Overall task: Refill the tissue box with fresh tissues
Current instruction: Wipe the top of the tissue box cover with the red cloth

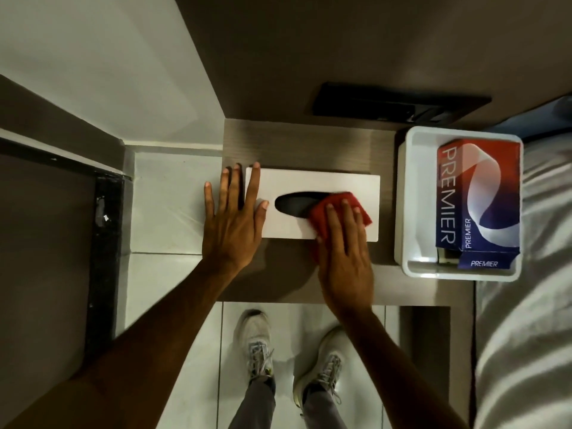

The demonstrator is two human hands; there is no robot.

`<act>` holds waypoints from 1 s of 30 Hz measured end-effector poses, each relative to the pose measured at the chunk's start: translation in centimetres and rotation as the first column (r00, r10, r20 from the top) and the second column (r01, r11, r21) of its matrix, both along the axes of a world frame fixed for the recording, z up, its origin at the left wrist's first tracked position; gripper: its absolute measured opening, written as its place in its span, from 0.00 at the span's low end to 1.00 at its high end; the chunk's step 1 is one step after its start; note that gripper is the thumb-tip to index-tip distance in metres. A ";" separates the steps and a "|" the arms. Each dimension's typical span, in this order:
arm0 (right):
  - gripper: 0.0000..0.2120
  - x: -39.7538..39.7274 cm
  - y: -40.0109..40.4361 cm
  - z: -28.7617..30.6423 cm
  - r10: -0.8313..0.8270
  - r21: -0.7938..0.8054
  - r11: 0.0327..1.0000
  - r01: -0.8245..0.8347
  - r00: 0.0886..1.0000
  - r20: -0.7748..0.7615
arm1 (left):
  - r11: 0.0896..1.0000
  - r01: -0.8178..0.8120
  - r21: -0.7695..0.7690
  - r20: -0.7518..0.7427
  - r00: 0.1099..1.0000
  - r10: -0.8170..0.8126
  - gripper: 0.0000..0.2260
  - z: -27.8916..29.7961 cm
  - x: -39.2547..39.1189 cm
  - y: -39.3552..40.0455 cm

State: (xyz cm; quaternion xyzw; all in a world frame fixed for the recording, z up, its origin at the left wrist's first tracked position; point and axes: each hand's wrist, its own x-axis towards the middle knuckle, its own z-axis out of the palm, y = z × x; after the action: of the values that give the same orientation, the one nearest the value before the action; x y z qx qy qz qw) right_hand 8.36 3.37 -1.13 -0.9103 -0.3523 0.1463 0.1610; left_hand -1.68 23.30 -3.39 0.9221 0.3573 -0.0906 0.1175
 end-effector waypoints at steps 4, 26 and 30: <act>0.28 -0.7 2.8 -0.6 -0.276 -0.033 0.961 0.276 0.961 0.007 | 1.000 0.004 0.010 0.001 1.000 -0.004 0.29 -0.2 0.0 0.0; 0.27 0.1 -0.4 -1.0 -0.168 -0.019 0.986 0.168 0.986 -0.011 | 1.000 -0.011 0.029 -0.041 0.999 0.012 0.29 0.5 0.2 -0.2; 0.28 2.4 3.5 -1.5 -0.333 -0.041 0.941 0.337 0.939 0.088 | 1.000 -0.028 0.012 -0.007 1.000 0.028 0.29 -0.1 0.0 -0.1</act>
State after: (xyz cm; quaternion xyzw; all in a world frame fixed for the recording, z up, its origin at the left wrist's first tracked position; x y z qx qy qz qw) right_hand 10.79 6.85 -2.62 -0.9662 -0.1941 0.0902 0.1439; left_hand -1.64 23.16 -3.49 0.9174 0.3711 -0.0901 0.1118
